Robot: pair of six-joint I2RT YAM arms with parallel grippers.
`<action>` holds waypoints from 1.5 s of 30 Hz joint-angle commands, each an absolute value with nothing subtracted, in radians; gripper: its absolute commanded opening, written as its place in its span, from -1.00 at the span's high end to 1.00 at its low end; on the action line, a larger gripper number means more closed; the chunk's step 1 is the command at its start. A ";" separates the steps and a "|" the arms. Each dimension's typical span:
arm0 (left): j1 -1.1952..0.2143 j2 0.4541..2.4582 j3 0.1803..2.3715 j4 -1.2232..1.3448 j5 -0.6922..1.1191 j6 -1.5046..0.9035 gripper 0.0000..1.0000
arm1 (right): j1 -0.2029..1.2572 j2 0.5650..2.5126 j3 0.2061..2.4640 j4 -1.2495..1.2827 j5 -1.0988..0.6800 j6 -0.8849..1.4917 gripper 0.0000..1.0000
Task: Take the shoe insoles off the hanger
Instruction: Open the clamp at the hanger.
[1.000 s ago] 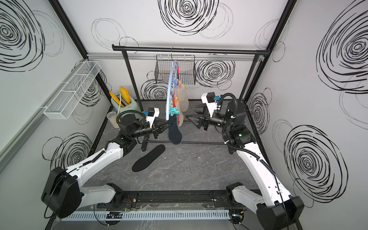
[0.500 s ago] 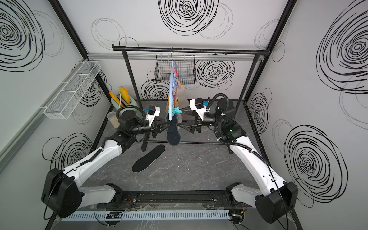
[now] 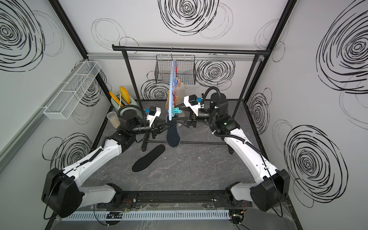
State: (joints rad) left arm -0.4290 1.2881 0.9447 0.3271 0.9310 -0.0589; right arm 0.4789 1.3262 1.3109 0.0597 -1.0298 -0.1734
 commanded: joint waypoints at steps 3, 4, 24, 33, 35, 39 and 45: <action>-0.424 1.284 0.982 0.335 0.971 -0.032 1.00 | 0.477 1.364 1.367 0.049 -1.067 -0.200 -0.34; -0.423 1.285 0.985 0.327 0.971 -0.031 1.00 | 0.478 1.376 1.377 0.041 -1.077 -0.198 -0.34; -0.419 1.272 0.982 0.309 0.974 -0.022 1.00 | 0.477 1.416 1.407 0.104 -1.195 -0.106 0.35; -0.420 1.267 0.971 0.313 0.952 -0.027 1.00 | 0.481 1.422 1.411 0.121 -1.199 -0.081 0.74; -0.424 1.267 0.968 0.311 0.940 -0.035 1.00 | 0.481 1.422 1.410 0.121 -1.196 -0.080 0.75; -0.448 1.240 0.940 0.307 0.886 -0.065 1.00 | 0.483 1.426 1.405 0.123 -1.189 -0.080 0.80; -0.471 1.129 0.786 0.382 0.760 -0.211 1.00 | 0.480 1.443 1.412 0.118 -1.183 -0.080 0.81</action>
